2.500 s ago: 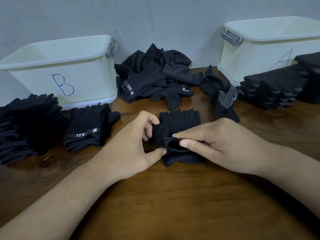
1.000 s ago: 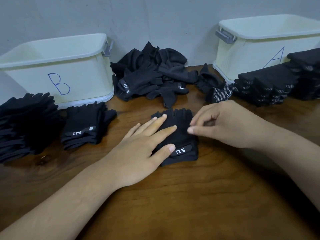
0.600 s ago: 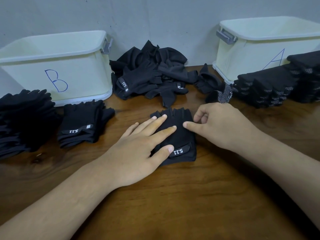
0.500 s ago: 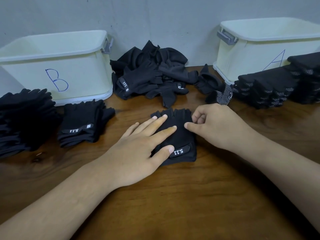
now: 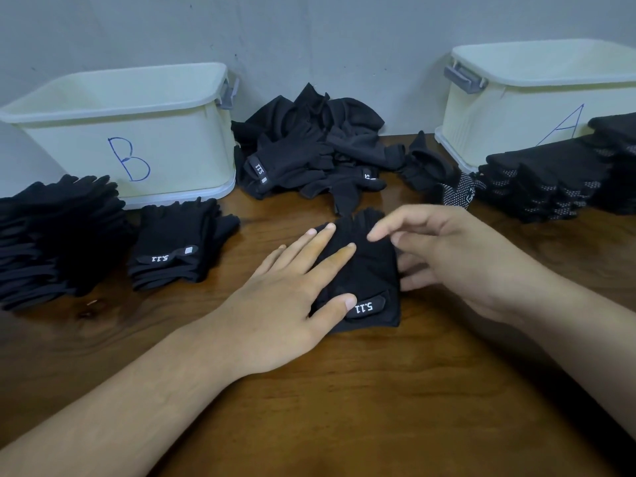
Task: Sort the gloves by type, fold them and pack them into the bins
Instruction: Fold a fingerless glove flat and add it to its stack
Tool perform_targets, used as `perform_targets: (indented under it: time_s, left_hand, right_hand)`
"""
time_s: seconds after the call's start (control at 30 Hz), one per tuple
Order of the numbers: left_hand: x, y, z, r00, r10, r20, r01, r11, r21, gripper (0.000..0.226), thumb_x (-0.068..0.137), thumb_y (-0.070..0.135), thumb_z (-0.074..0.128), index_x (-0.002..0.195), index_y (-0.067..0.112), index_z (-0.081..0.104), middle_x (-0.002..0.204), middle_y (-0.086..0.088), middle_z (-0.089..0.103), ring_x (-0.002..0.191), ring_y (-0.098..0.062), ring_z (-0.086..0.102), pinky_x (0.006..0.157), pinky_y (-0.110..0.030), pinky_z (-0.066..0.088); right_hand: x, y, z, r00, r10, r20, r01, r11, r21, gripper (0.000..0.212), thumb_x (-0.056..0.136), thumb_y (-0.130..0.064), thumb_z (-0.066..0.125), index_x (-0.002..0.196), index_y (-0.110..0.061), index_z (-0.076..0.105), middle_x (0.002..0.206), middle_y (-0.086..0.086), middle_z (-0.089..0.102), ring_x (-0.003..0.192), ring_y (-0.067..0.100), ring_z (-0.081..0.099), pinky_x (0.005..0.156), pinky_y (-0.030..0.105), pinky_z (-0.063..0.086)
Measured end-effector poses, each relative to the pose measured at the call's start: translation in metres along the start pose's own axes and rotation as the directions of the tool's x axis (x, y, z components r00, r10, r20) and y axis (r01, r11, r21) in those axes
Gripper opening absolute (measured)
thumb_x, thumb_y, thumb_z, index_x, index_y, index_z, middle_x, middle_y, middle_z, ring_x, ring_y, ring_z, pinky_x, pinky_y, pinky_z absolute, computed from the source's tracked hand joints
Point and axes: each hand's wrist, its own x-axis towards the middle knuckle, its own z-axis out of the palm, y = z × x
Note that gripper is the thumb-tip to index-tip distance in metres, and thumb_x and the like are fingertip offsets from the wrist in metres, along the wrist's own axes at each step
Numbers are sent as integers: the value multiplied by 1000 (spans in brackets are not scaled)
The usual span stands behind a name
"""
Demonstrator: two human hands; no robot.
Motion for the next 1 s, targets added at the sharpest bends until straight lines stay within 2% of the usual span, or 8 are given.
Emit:
perform_targets:
  time_s: [0.17,0.27,0.47,0.6,0.73,0.87,0.93,1.0]
  left_hand:
    - [-1,1,0,1000,-12,-1,12,1000,15,73,103,70,16,166,44,-11,168,24,-33,150,7,-35,131,-33,-9]
    - [-2,1,0,1000,-11,4,11,1000,14,75,104,70,17,166,41,-14,168,24,-34,150,7,-35,131,-32,-9]
    - [-2,0,0,999,-23,-32,21,997,-70,88,100,74,24,163,38,-26,166,28,-35,149,11,-33,133,-33,-3]
    - [-4,-1,-1,993,-85,-78,60,956,-287,100,96,75,45,162,46,-25,163,38,-30,149,18,-24,131,-39,24]
    - [-1,-6,-9,930,-270,-251,36,743,-669,90,94,67,61,165,53,7,161,45,18,146,22,21,113,-11,27]
    - [7,-15,-12,822,-480,-307,-80,436,-896,40,100,54,62,135,33,62,127,17,70,120,-8,69,102,-44,58]
    - [8,-11,-16,824,-512,-241,-93,298,-950,23,105,42,63,109,20,68,111,2,76,106,-22,76,90,-49,63]
    - [7,-6,-18,849,-495,-183,-89,209,-974,24,103,40,64,98,17,65,102,-6,77,99,-28,78,80,-46,63]
  right_hand:
    - [-4,0,6,991,51,123,-43,997,-65,24,100,-25,71,114,-41,81,108,-9,81,101,12,77,90,36,64]
    - [-3,2,7,994,25,110,-9,989,-146,39,87,-34,83,121,-52,76,109,-7,81,101,15,77,91,34,62]
    - [-8,9,14,984,-108,140,120,989,-85,69,86,-12,88,145,-38,63,138,-17,67,127,1,65,111,31,52]
    - [-10,8,17,967,-196,166,205,978,-38,79,90,0,81,154,-37,53,148,-16,59,134,0,59,112,24,50]
    - [-7,9,15,946,-311,90,304,949,82,85,91,16,72,160,-26,44,154,-15,57,141,0,53,112,18,46]
    - [-2,12,9,925,-377,33,370,919,136,87,91,20,69,162,-21,41,159,-14,53,149,7,47,119,30,44]
    - [-2,13,8,918,-395,35,385,908,167,87,90,21,68,162,-21,40,160,-12,53,149,9,47,119,33,45]
    - [-2,14,9,910,-412,50,398,901,171,88,90,20,68,162,-21,39,161,-12,51,150,10,47,120,35,44]
